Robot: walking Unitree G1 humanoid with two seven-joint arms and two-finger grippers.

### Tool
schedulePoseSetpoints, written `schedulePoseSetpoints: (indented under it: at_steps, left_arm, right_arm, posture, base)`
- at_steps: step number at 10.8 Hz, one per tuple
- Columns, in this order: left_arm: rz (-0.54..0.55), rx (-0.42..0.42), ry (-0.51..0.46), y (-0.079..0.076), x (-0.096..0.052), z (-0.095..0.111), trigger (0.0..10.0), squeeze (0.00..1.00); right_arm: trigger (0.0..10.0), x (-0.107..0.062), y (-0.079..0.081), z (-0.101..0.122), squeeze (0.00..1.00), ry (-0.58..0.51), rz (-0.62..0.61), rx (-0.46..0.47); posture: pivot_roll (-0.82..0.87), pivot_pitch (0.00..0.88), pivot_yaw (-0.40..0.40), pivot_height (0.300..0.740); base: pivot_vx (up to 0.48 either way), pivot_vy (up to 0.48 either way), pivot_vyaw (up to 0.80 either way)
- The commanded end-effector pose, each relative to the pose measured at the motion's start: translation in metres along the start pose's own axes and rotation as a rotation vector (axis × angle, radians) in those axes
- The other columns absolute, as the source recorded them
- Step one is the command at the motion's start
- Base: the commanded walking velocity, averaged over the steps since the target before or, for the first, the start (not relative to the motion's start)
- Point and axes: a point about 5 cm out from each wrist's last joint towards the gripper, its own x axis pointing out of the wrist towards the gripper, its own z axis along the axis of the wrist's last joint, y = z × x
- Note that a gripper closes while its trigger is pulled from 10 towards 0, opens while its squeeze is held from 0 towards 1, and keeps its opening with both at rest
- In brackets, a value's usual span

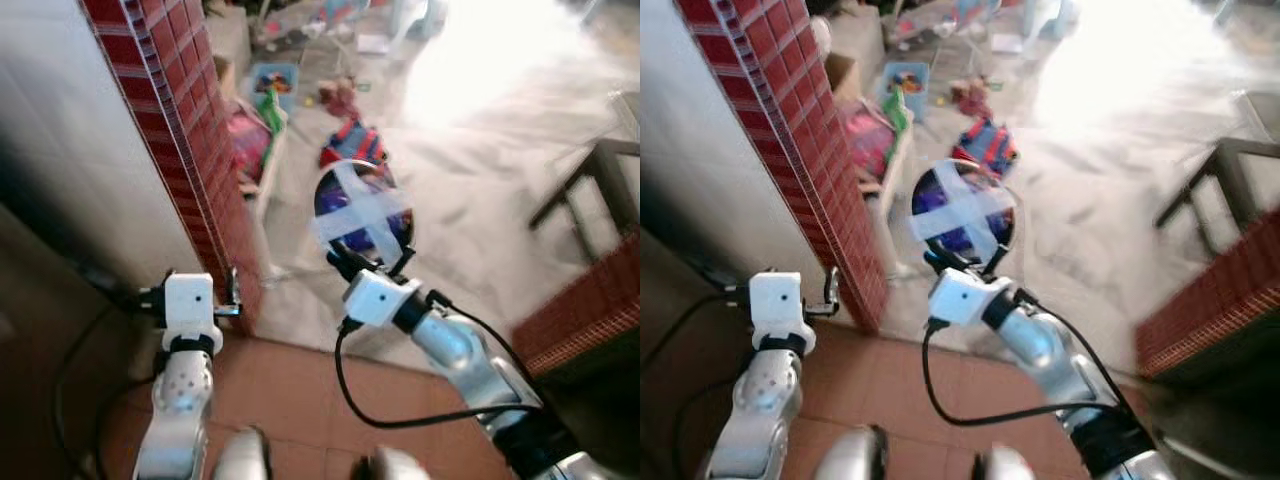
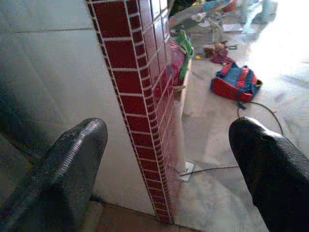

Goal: Restocking fridge

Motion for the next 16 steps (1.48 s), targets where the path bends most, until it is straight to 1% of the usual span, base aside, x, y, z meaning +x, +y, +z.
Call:
schedulePoseSetpoints:
  at_steps: [1, 4, 5, 7, 8, 9, 10, 11, 13, 14, 15, 16]
  left_arm:
    - [0.015, 0.01, 0.009, 0.005, 0.0, -0.001, 10.0, 0.0]
    - [0.014, 0.016, 0.006, 0.005, 0.001, -0.001, 10.0, 0.0]
    - [0.01, 0.018, 0.0, 0.005, 0.001, 0.0, 10.0, 0.0]
    - [0.012, 0.018, -0.009, 0.005, 0.001, 0.001, 10.0, 0.0]
    - [0.017, 0.008, -0.022, 0.006, 0.001, 0.003, 10.0, 0.0]
    - [0.016, 0.005, -0.03, 0.006, 0.001, 0.004, 10.0, 0.0]
    - [0.013, 0.0, -0.031, 0.006, 0.001, 0.004, 10.0, 0.0]
    - [0.015, -0.003, -0.028, 0.006, 0.001, 0.004, 10.0, 0.0]
    - [0.017, -0.003, -0.024, 0.007, 0.0, 0.003, 10.0, 0.0]
    - [0.019, -0.005, -0.023, 0.007, 0.0, 0.003, 10.0, 0.0]
    - [0.022, -0.007, -0.022, 0.007, 0.0, 0.003, 10.0, 0.0]
    - [0.028, -0.01, -0.021, 0.008, 0.0, 0.003, 10.0, 0.0]
  right_arm:
    - [10.0, 0.003, -0.001, 0.005, 0.0, -0.026, -0.011, 0.002]
    - [10.0, 0.004, -0.001, 0.004, 0.0, -0.026, -0.01, 0.003]
    - [10.0, 0.004, -0.002, 0.003, 0.0, -0.016, -0.026, 0.017]
    - [10.0, 0.003, -0.005, 0.001, 0.0, 0.014, -0.079, 0.097]
    - [10.0, 0.002, -0.009, -0.004, 0.0, 0.054, -0.153, 0.226]
    - [10.0, 0.002, -0.011, -0.005, 0.0, 0.065, -0.182, 0.265]
    - [10.0, 0.002, -0.01, -0.003, 0.0, 0.057, -0.171, 0.252]
    - [10.0, 0.003, -0.01, -0.003, 0.0, 0.056, -0.165, 0.266]
    - [10.0, 0.004, -0.011, -0.001, 0.0, 0.047, -0.156, 0.363]
    - [10.0, 0.005, -0.008, 0.002, 0.0, 0.03, -0.134, 0.386]
    - [10.0, 0.005, -0.007, 0.004, 0.0, 0.024, -0.124, 0.378]
    - [10.0, 0.005, -0.006, 0.004, 0.0, 0.025, -0.128, 0.407]
  posture:
    - [0.02, 0.1, -0.029, 0.74]
    - [0.02, 0.096, -0.026, 0.74]
    - [0.02, 0.096, -0.025, 0.74]
    - [0.02, 0.096, -0.025, 0.74]
    - [0.02, 0.095, -0.025, 0.74]
    - [0.02, 0.095, -0.022, 0.74]
    - [0.02, 0.097, -0.022, 0.74]
    - [0.02, 0.098, -0.022, 0.74]
    - [0.02, 0.102, -0.024, 0.74]
    - [0.02, 0.107, -0.026, 0.74]
    - [0.02, 0.108, -0.027, 0.74]
    - [0.02, 0.109, -0.027, 0.74]
  base:
    - [-0.409, 0.0, 0.0]
    - [-0.362, 0.0, 0.0]
    - [-0.296, 0.0, 0.0]
    - [0.0, 0.0, 0.0]
    - [0.0, 0.0, 0.0]
    - [0.0, 0.0, 0.0]
    - [0.0, 0.0, 0.0]
    - [0.0, 0.0, 0.0]
    - [0.0, 0.0, 0.0]
    - [0.0, 0.0, 0.0]
    - [0.0, 0.0, 0.0]
    - [0.0, 0.0, 0.0]
